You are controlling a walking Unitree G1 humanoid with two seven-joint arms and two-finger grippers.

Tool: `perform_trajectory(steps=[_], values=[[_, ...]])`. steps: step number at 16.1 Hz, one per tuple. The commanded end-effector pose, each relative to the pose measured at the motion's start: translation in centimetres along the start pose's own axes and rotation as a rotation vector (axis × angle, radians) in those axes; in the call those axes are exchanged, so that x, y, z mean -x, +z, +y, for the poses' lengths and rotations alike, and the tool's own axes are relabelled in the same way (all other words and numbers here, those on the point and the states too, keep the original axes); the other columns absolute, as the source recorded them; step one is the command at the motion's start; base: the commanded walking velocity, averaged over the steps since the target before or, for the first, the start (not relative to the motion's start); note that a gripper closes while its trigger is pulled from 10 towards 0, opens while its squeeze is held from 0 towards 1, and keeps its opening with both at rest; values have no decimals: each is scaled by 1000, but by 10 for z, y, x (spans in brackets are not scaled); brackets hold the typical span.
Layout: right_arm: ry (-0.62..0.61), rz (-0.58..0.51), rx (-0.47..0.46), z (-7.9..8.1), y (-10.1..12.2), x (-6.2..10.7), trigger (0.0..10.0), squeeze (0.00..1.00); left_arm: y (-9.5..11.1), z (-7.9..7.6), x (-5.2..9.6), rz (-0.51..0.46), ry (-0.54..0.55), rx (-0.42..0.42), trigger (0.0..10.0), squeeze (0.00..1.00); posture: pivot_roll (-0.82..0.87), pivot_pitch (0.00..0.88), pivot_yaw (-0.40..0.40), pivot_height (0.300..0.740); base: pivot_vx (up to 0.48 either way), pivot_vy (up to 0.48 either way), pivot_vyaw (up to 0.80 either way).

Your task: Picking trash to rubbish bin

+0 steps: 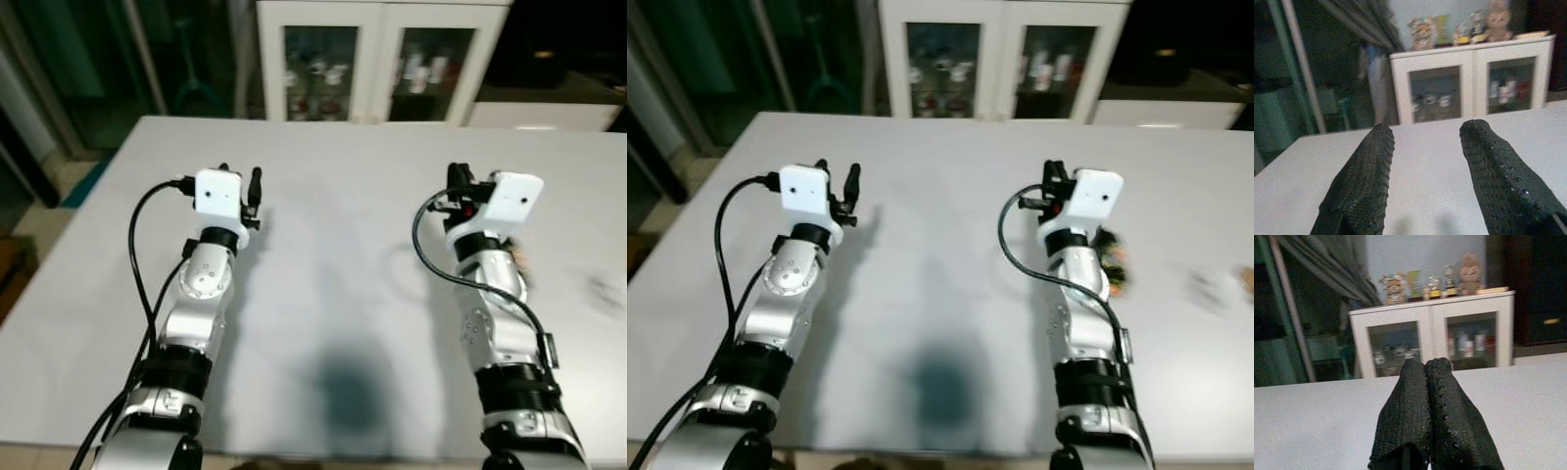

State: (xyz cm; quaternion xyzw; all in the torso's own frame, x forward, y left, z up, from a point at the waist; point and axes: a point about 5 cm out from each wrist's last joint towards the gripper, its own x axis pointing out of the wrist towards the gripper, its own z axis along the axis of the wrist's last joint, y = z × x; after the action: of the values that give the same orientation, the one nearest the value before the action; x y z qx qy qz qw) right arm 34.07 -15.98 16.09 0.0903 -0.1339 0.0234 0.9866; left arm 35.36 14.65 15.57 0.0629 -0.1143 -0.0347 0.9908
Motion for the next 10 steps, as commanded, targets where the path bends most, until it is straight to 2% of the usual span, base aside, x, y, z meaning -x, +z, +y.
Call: perform_trajectory(steps=[1, 3, 6, 7, 10], values=[[22, -1, 3, 4, 3, -2, 10000, 0, -3, 1, 1, 23, -10, 19, 10000, 0, -43, 62, -3, 740, 0, 0, 0], [25, 1, 2, 5, 3, -2, 10000, 0, -3, -1, 2, 18, -16, 39, 10000, 0, -45, 68, -4, 740, 0, 0, 0], [27, 5, 3, 5, 2, -2, 10000, 0, -3, -1, 2, 23, -22, 13, 10000, 0, -44, 70, -7, 740, 0, 0, 0], [28, 7, 3, 5, 2, -2, 10000, 0, -3, -1, 2, 25, -20, 10, 10000, 0, -44, 70, -7, 740, 0, -247, 0], [33, 16, 5, 6, 0, -2, 10000, 0, -3, 1, 2, 24, -18, 8, 10000, 0, -44, 76, -9, 740, 261, -330, 0]])
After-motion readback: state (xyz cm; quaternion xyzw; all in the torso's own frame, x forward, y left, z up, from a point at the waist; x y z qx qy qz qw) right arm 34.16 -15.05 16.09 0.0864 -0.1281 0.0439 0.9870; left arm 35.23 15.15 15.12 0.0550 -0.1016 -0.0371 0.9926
